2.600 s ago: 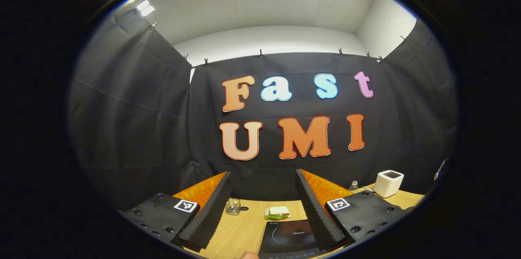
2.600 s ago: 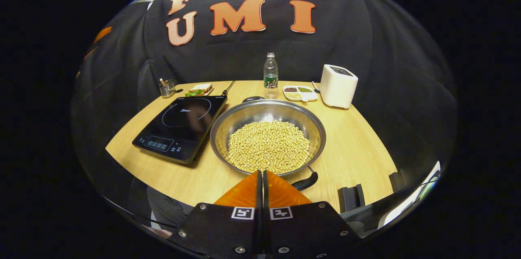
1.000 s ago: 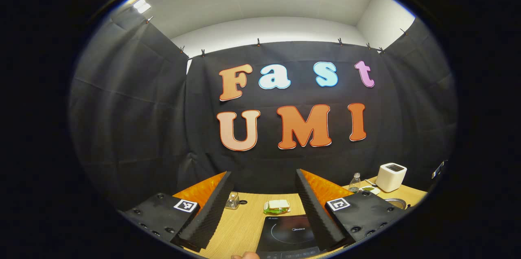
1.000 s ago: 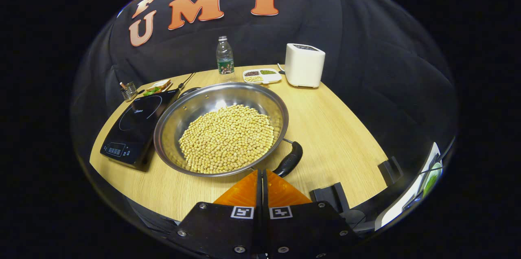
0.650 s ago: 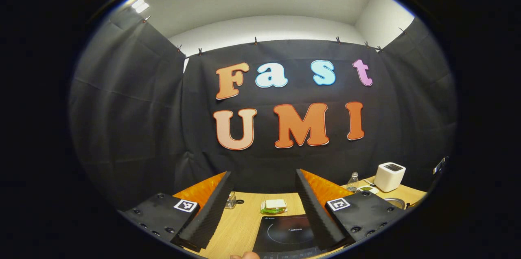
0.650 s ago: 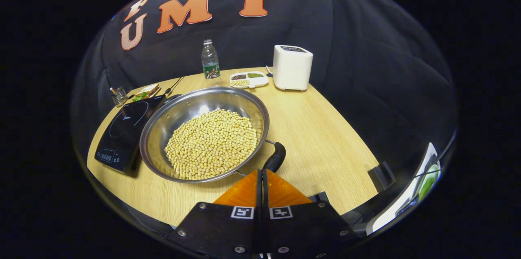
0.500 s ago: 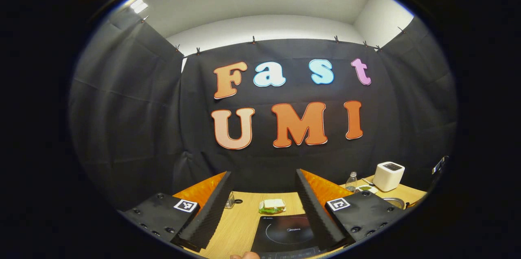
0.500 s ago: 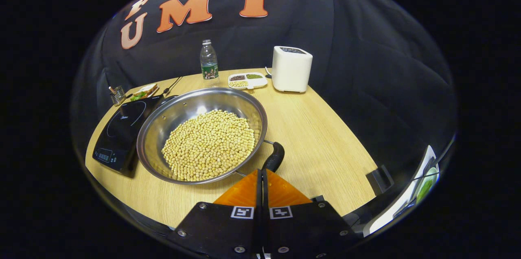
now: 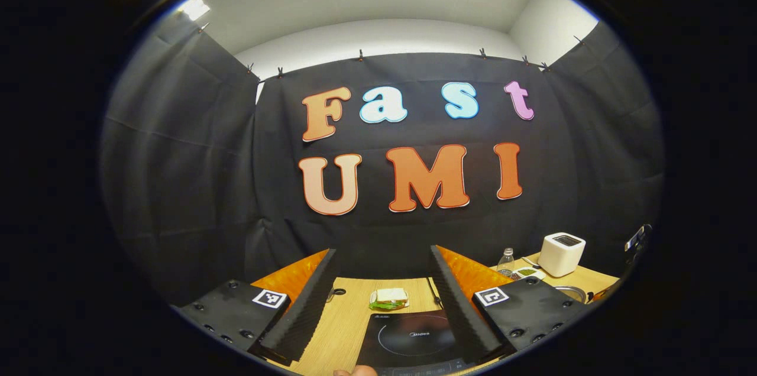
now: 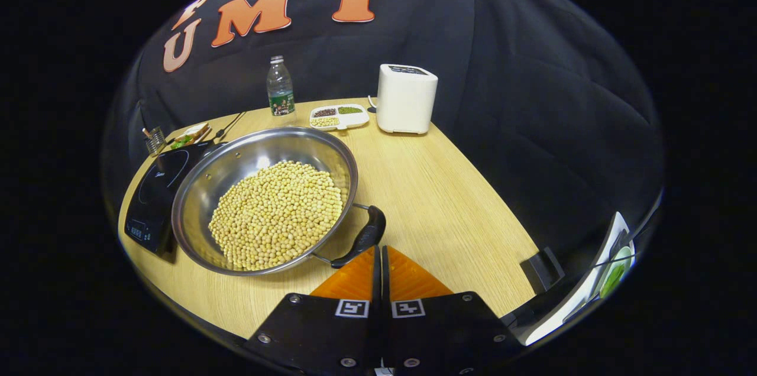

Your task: First push the handle of the pot to place it horizontally, then grasp the pot with both hands and set it on the induction cooktop.

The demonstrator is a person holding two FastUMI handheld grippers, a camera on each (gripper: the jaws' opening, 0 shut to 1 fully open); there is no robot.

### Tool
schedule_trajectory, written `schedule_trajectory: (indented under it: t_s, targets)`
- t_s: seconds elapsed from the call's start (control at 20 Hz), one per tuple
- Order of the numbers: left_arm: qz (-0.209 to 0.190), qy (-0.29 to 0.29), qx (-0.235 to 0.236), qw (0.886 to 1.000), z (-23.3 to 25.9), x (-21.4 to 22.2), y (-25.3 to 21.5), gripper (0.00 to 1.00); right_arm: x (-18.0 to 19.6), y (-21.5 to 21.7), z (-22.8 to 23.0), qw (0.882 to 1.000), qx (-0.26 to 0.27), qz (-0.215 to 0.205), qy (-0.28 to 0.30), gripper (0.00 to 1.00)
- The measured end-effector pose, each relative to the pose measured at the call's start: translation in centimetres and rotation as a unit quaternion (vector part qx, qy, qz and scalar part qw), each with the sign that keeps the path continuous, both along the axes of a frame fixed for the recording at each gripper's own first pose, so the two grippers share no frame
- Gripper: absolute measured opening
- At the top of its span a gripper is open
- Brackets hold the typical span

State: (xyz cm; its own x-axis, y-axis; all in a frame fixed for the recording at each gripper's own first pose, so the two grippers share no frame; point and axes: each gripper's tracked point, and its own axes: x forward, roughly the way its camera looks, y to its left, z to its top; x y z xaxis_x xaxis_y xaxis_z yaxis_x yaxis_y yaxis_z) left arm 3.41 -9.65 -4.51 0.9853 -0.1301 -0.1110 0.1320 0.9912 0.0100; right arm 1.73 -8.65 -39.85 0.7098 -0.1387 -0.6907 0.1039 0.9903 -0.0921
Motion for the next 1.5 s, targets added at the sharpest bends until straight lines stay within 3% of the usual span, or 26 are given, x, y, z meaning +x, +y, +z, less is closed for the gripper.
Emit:
schedule_trajectory:
  t_s: [0.25, 0.45, 0.95, 1.5]
  targets:
    - [-0.004, 0.002, 0.0, 1.0, -0.5, 0.7, -0.9, 1.0, -1.4, 1.1, 0.2, 1.0, 0.001, 0.008, 0.0, 0.0]
    - [-0.008, 0.003, -0.007, 1.0, -1.0, 1.1, -1.7, 1.0, -2.8, 4.2, 0.1, 0.998, 0.049, 0.037, 0.007, 0.0]
    - [-0.007, 0.005, -0.003, 1.0, -2.5, 1.3, -3.0, 1.0, -0.4, 4.8, -0.7, 0.998, 0.049, 0.043, -0.003, 0.0]
    - [-0.041, 0.031, -0.018, 0.999, -5.7, 1.2, -7.3, 1.0, 2.8, 2.3, -0.8, 0.999, 0.035, 0.034, -0.012, 0.0]
